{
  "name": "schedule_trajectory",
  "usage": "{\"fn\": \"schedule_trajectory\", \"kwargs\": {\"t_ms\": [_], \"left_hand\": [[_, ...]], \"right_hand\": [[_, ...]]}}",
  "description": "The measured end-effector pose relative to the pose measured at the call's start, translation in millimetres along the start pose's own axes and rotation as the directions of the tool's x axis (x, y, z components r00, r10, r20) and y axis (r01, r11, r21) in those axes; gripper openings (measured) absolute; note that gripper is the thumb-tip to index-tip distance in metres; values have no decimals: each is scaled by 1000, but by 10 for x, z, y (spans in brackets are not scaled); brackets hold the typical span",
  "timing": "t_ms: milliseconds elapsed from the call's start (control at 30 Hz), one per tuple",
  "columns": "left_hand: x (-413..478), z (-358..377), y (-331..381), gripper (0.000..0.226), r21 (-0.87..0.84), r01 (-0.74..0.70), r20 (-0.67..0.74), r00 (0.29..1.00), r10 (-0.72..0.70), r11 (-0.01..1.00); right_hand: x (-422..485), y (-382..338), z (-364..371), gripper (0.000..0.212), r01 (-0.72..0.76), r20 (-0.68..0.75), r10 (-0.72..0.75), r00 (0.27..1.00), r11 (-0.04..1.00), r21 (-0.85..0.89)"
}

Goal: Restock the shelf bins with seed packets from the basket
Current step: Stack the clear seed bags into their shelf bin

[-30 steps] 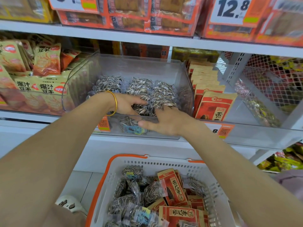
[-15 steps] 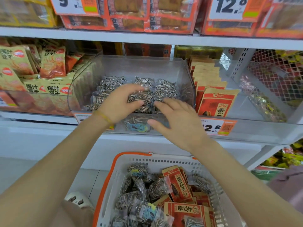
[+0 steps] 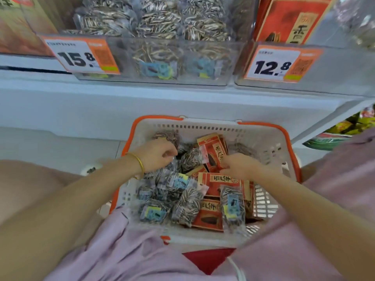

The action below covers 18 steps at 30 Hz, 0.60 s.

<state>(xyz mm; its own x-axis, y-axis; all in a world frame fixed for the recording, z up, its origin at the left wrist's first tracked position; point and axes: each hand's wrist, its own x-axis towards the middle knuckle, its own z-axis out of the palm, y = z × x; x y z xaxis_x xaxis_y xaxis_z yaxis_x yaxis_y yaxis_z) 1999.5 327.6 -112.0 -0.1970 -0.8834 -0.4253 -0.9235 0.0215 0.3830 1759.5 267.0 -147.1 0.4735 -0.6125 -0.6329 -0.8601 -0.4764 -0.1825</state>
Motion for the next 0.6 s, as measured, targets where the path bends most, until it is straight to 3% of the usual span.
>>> {"fn": "schedule_trajectory", "kwargs": {"t_ms": [67, 133, 267, 433, 600], "left_hand": [[76, 217, -14, 26, 11, 45, 107, 993, -45, 999], [145, 459, 34, 35, -12, 84, 214, 973, -80, 996], [232, 894, 270, 54, 31, 137, 375, 916, -139, 990], [201, 1195, 490, 82, 180, 100, 367, 916, -161, 979], [178, 1333, 510, 80, 235, 121, 305, 933, -191, 965]], "right_hand": [[34, 35, 170, 59, -12, 243, 33, 970, 996, -86], [51, 38, 285, 71, 13, 375, 13, 927, 998, -66], [58, 75, 424, 57, 41, 308, -21, 951, 997, -59], [59, 198, 384, 37, -17, 289, -12, 957, 995, 98], [36, 216, 435, 55, -12, 299, -32, 954, 990, 143]]}}
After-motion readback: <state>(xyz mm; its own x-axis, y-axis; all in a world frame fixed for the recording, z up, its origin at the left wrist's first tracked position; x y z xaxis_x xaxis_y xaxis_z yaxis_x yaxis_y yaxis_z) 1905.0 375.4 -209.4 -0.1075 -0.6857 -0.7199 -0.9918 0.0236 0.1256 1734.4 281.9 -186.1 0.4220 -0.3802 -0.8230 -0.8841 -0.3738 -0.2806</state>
